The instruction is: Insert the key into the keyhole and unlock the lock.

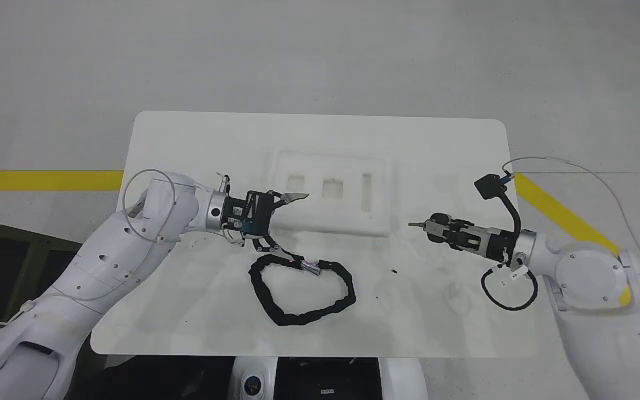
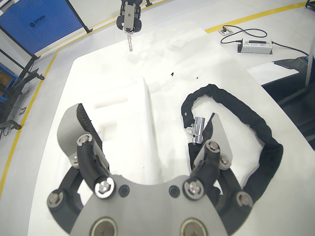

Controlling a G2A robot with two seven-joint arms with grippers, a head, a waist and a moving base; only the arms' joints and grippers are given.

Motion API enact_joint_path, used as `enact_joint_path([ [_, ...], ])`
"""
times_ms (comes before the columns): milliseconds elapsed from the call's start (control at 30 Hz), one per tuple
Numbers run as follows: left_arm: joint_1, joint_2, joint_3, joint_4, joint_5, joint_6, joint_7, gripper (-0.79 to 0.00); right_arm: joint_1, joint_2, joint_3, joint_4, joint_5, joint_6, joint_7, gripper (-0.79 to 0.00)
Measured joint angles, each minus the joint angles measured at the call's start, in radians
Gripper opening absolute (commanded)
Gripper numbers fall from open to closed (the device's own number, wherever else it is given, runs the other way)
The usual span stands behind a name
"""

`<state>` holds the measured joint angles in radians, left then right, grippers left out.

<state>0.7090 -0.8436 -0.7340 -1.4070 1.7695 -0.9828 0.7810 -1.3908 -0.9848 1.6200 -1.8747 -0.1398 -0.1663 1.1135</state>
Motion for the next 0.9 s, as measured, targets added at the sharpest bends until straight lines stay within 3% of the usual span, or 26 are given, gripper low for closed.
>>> enact_joint_path([
  [233, 0.001, 0.000, 0.000, -0.001, 0.000, 0.001, -0.002, 0.000, 0.000, 0.000, 0.000, 0.000, 0.000, 0.000, 0.000, -0.785],
  [400, 0.027, -0.005, 0.024, -0.044, 0.000, -0.026, -0.112, 0.000, 0.000, 0.000, 0.000, 0.000, 0.000, 0.000, 0.000, -0.785],
  [667, 0.011, 0.000, 0.140, -0.059, 0.005, -0.029, -0.216, 0.000, 0.000, 0.000, 0.000, 0.000, 0.000, 0.000, 0.000, -0.785],
  [900, 0.020, 0.005, 0.150, -0.072, 0.014, -0.027, -0.314, 0.000, 0.000, 0.000, 0.000, 0.000, 0.000, 0.000, 0.000, -0.785],
])
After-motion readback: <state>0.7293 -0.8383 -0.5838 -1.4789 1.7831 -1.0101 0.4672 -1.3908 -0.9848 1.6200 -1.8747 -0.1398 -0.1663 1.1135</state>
